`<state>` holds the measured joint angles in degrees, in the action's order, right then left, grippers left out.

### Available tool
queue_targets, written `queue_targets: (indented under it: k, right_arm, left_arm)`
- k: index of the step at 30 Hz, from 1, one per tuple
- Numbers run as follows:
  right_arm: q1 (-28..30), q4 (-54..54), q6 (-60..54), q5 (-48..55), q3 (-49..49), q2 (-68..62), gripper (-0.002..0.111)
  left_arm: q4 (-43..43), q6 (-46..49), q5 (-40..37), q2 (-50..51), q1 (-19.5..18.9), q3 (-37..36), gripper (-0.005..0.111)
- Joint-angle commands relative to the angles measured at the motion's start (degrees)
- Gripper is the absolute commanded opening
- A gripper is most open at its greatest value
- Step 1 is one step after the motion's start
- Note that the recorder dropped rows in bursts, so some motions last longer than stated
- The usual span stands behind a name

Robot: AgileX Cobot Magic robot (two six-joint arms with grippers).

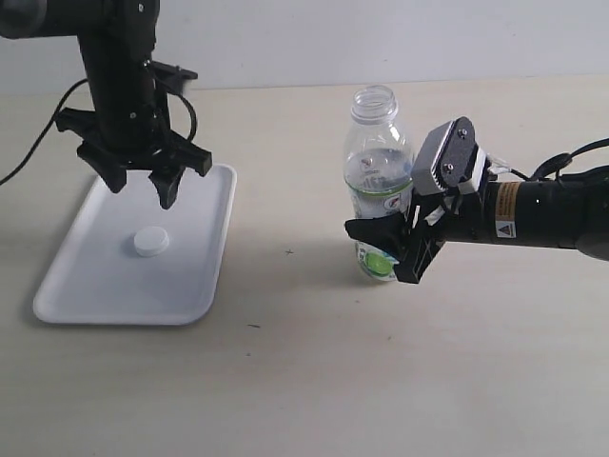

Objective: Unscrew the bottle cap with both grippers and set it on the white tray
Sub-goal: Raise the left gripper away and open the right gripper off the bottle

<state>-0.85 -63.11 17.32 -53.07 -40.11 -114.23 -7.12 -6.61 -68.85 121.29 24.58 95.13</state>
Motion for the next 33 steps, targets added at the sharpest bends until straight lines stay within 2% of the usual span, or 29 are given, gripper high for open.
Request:
queue_targets:
  k: [1,7,17,28,33]
  right_arm:
    - [-0.2,-0.8,0.8,2.3,1.1,-0.6,0.000]
    - [-0.2,1.3,0.8,0.7,1.5,-0.6,0.000]
    - [-0.2,1.5,6.4,-1.6,1.5,-0.6,0.000]
    - [-0.2,-0.1,6.8,-1.6,1.5,-0.6,0.032]
    - [-0.2,-0.7,7.0,-1.5,1.5,-0.6,0.057]
  left_arm:
    - [0.8,1.1,2.0,-3.3,-0.1,-0.6,0.062]
    - [8.3,8.1,3.3,-5.4,-0.1,-1.0,0.062]
    - [15.3,16.9,11.9,-9.4,-0.1,-8.7,0.062]
    - [24.5,23.7,16.8,-12.8,-0.1,-10.6,0.062]
    - [31.4,29.5,20.5,-13.2,-0.1,-12.5,0.062]
